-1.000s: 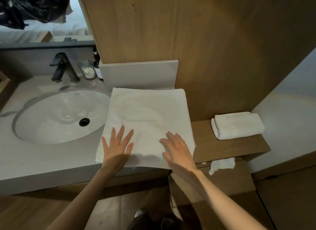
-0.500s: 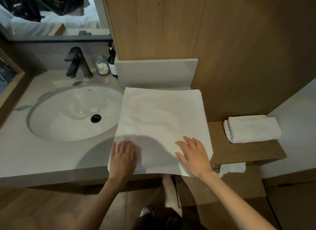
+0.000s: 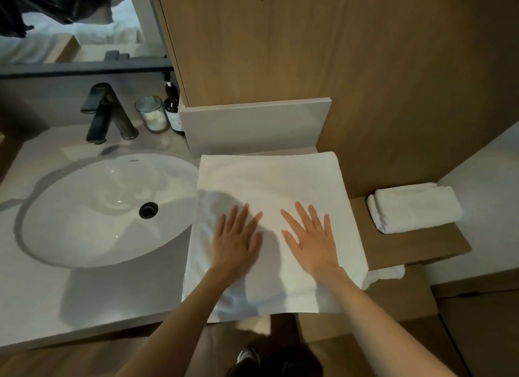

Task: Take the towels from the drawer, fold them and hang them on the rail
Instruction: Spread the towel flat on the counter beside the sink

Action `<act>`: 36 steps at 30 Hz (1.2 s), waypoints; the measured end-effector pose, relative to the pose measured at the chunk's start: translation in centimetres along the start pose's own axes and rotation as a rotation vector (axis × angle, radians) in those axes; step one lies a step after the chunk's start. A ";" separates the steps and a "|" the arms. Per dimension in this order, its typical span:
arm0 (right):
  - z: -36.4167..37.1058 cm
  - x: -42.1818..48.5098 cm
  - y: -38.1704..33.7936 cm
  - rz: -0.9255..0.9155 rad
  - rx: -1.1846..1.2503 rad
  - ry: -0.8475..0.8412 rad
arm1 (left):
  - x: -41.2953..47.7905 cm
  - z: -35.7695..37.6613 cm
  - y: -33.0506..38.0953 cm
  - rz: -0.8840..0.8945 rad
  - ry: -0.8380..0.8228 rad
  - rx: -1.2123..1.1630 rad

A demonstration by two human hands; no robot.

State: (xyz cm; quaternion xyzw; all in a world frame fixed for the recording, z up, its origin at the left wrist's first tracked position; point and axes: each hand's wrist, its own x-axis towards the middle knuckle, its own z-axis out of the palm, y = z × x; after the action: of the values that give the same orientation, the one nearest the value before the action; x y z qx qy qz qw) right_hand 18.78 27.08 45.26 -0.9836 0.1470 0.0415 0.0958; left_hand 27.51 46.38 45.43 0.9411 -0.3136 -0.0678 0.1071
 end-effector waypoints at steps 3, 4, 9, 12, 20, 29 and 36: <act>-0.7 -0.7 3.0 0.122 0.019 0.018 | -0.3 -0.3 -2.4 -0.094 0.056 -0.058; -0.9 -0.9 3.7 0.143 0.008 0.026 | -0.4 -0.5 -2.9 -0.106 0.070 -0.058; -1.6 -0.7 3.5 0.217 0.042 -0.007 | -0.8 -0.9 -3.6 -0.116 0.106 -0.093; -3.1 0.6 1.3 0.202 0.118 0.031 | 0.3 -1.0 -2.8 -0.082 0.201 -0.151; -1.5 9.5 -4.4 -0.008 -0.056 -0.055 | 8.7 -0.3 1.8 0.012 0.102 -0.048; -0.5 13.5 -2.9 -0.088 0.012 0.000 | 13.0 0.3 -0.4 -0.064 0.044 0.112; -2.4 15.1 4.0 -0.020 -0.034 0.020 | 13.2 -1.4 -3.2 -0.171 0.050 0.084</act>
State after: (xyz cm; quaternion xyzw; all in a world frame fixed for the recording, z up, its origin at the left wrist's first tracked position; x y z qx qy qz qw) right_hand 32.09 18.63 45.22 -0.9869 0.1372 0.0332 0.0780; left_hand 40.13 41.12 45.23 0.9694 -0.2321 -0.0399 0.0692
